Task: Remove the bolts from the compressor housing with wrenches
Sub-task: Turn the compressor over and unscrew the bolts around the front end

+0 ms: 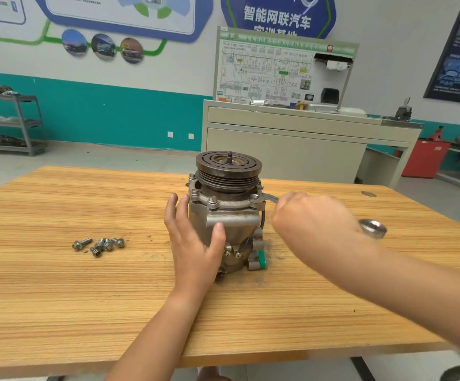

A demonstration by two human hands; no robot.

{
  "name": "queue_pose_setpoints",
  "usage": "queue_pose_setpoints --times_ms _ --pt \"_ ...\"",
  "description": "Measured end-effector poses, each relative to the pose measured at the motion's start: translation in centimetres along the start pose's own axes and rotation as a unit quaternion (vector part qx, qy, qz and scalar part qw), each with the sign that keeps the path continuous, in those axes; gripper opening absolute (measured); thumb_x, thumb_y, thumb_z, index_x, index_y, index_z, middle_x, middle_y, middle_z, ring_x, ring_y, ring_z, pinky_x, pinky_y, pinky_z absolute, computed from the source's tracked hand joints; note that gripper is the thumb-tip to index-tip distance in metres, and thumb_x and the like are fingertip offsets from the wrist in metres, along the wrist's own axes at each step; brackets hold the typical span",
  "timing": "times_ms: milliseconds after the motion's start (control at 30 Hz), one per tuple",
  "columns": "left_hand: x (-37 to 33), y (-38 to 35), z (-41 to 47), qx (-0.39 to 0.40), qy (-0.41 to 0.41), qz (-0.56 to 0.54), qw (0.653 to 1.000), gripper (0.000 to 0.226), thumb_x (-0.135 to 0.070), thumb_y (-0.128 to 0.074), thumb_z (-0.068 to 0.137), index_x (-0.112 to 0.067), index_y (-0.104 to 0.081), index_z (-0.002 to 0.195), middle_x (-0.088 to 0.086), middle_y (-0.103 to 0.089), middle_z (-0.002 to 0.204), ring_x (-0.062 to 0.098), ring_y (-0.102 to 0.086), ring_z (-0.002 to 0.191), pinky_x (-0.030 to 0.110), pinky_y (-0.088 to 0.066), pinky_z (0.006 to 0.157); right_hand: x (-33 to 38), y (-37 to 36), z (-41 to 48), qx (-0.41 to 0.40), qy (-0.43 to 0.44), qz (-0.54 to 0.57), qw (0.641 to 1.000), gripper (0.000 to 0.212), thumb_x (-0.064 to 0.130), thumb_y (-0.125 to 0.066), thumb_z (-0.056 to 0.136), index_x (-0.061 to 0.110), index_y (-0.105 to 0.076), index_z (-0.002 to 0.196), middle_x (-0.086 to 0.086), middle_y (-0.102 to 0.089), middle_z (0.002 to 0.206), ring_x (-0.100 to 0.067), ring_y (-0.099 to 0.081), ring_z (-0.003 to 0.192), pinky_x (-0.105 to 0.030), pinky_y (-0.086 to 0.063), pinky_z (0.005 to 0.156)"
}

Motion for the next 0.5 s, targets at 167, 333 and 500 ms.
queue_pose_setpoints --times_ms 167,333,500 --pt "-0.1 -0.1 0.1 0.009 -0.011 -0.014 1.000 0.067 -0.051 -0.042 0.078 -0.034 -0.015 0.138 -0.016 -0.008 0.146 -0.007 -0.009 0.135 0.032 -0.021 0.110 -4.4 -1.8 1.4 -0.062 0.031 -0.019 0.997 0.033 0.020 -0.030 0.095 0.015 -0.038 0.127 0.005 -0.039 0.066 -0.017 -0.041 0.056 -0.025 -0.030 0.044" --pt "0.0 -0.1 0.2 0.004 -0.018 -0.004 1.000 0.066 -0.050 -0.041 0.079 -0.033 -0.015 0.137 -0.016 -0.008 0.145 -0.006 -0.009 0.135 0.032 -0.021 0.109 -7.4 -3.8 5.1 -0.119 0.056 -0.055 0.990 0.037 0.011 -0.035 0.094 0.022 -0.039 0.129 0.004 -0.050 0.075 -0.017 -0.047 0.060 -0.024 -0.028 0.044" --pt "0.2 -0.1 0.2 0.006 -0.020 -0.002 1.000 0.066 -0.049 -0.041 0.080 -0.032 -0.016 0.138 -0.015 -0.009 0.145 -0.015 -0.006 0.133 0.019 -0.016 0.107 -6.7 -5.1 8.5 -0.254 0.089 0.033 0.963 0.026 -0.014 -0.054 0.077 0.000 -0.064 0.097 -0.013 -0.066 0.075 -0.029 -0.063 0.062 -0.029 -0.048 0.050"
Point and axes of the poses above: each hand's wrist, its own z-axis towards the middle knuckle, its own y-axis out of the back of the hand, x = y × z, the point moved 4 cm from there along z, towards the middle knuckle
